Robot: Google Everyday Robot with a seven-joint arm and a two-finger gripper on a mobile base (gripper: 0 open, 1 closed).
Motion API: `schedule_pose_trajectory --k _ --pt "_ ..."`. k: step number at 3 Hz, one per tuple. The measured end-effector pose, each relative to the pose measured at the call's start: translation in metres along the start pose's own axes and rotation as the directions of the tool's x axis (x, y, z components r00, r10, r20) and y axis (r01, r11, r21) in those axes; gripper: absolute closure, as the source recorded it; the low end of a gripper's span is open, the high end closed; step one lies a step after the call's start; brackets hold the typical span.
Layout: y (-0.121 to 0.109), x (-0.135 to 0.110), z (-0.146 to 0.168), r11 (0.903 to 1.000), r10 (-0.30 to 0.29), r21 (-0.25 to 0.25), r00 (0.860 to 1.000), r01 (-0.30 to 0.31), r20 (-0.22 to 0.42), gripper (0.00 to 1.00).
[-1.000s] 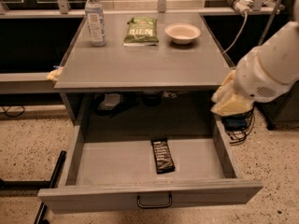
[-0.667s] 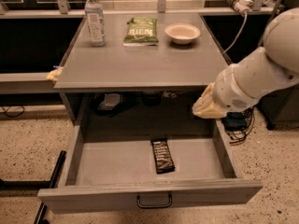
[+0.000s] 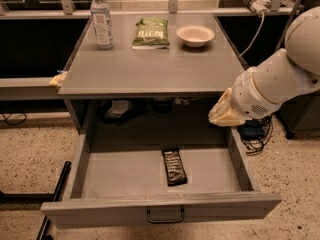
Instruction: Pick rxbar chocolate from top drawer and place on counter
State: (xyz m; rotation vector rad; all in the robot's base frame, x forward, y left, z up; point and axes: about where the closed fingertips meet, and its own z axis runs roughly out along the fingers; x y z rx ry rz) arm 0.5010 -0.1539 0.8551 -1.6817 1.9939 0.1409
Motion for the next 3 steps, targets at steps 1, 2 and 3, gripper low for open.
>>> schedule_pose_trajectory --k 1,2,3 --pt "0.001 0.011 0.015 0.9993 -0.035 0.016 0.999 0.035 0.036 1.0" --pt "0.007 0.017 0.052 0.9958 -0.091 0.015 0.987 0.09 0.133 1.0" --pt "0.02 0.01 0.092 0.9923 -0.109 -0.034 0.969 0.119 0.221 1.0"
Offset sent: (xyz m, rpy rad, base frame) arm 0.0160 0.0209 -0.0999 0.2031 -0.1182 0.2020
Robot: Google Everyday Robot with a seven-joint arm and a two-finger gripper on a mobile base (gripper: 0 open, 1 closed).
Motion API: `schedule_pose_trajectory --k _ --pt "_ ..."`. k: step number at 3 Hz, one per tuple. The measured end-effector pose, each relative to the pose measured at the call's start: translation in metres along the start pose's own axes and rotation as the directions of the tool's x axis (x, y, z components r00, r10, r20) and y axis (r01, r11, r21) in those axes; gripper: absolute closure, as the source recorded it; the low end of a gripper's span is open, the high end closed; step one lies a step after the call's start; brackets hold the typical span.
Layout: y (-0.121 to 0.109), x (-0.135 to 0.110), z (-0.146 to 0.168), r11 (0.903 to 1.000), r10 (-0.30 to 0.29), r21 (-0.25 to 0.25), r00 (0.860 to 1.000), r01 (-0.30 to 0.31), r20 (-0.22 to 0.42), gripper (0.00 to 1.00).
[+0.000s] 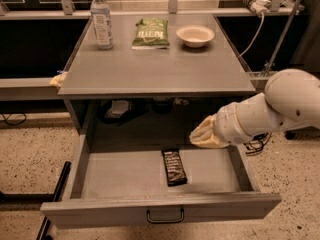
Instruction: Pick rxbar chocolate from top drawer and place on counter
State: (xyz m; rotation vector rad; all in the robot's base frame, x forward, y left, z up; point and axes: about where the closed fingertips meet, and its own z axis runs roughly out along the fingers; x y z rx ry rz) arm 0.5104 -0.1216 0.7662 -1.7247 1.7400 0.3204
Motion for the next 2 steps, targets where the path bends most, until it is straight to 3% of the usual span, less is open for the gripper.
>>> schedule_pose_trajectory --k 2 --pt "0.025 -0.004 0.063 0.9905 -0.043 -0.125 0.994 0.055 0.098 0.59"
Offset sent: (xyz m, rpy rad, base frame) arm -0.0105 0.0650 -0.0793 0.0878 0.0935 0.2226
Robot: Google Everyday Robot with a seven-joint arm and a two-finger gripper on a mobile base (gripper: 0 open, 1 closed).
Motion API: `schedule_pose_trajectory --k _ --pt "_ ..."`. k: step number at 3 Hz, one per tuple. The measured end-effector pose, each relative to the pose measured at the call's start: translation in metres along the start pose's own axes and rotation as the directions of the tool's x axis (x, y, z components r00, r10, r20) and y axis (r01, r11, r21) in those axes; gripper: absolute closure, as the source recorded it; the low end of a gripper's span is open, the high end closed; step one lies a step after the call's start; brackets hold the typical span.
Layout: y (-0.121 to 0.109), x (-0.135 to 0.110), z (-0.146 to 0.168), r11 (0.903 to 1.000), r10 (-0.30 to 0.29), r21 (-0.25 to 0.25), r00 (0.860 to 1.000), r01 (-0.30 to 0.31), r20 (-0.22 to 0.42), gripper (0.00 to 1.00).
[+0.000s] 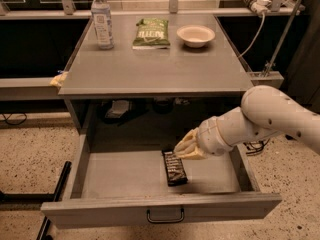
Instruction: Pick rxbar chocolate from top drawer and place on counter
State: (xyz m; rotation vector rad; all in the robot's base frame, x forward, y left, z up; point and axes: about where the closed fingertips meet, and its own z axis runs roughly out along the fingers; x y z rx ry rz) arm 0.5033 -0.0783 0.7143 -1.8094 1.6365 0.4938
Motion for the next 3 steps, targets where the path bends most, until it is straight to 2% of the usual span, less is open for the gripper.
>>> schedule_pose_trajectory --k 1,2,3 --pt "0.004 -0.001 0.023 0.9986 -0.035 -0.04 0.999 0.036 0.018 0.34" --pt "0.003 -0.002 0.041 0.9957 -0.062 -0.067 0.998 0.064 0.026 0.22" --pt "-0.001 0.0 0.056 0.9923 -0.082 -0.09 0.996 0.085 0.029 0.14"
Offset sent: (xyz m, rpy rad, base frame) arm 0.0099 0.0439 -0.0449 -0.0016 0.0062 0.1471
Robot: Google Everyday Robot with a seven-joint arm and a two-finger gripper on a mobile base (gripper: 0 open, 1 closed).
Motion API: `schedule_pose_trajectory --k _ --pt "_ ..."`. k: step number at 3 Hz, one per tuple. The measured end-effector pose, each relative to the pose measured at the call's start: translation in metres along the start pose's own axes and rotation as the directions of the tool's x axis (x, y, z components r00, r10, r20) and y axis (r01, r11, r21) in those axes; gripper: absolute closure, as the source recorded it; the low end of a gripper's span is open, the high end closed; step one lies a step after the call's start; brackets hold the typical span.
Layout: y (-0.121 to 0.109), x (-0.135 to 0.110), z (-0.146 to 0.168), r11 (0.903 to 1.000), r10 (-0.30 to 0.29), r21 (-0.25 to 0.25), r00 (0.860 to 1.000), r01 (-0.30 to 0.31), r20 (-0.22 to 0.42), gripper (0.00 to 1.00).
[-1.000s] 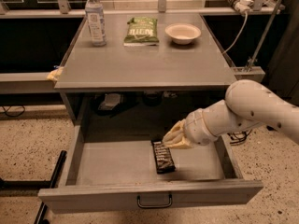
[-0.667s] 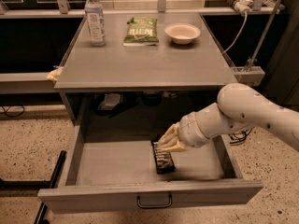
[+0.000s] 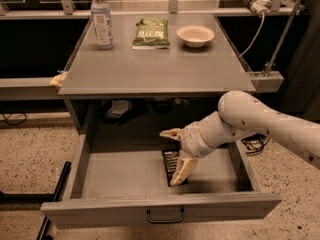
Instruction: Pick rxbar chocolate from top drawer and place on counter
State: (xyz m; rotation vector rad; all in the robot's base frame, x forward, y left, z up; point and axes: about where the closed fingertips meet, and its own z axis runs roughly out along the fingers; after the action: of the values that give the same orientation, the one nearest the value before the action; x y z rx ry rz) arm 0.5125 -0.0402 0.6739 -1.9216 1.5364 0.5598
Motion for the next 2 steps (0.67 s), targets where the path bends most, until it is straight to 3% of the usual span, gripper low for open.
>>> schedule_pose_trajectory --k 2 --pt "-0.0078 0.0094 0.0187 0.9995 -0.03 -0.014 1.0 0.03 0.003 0.11"
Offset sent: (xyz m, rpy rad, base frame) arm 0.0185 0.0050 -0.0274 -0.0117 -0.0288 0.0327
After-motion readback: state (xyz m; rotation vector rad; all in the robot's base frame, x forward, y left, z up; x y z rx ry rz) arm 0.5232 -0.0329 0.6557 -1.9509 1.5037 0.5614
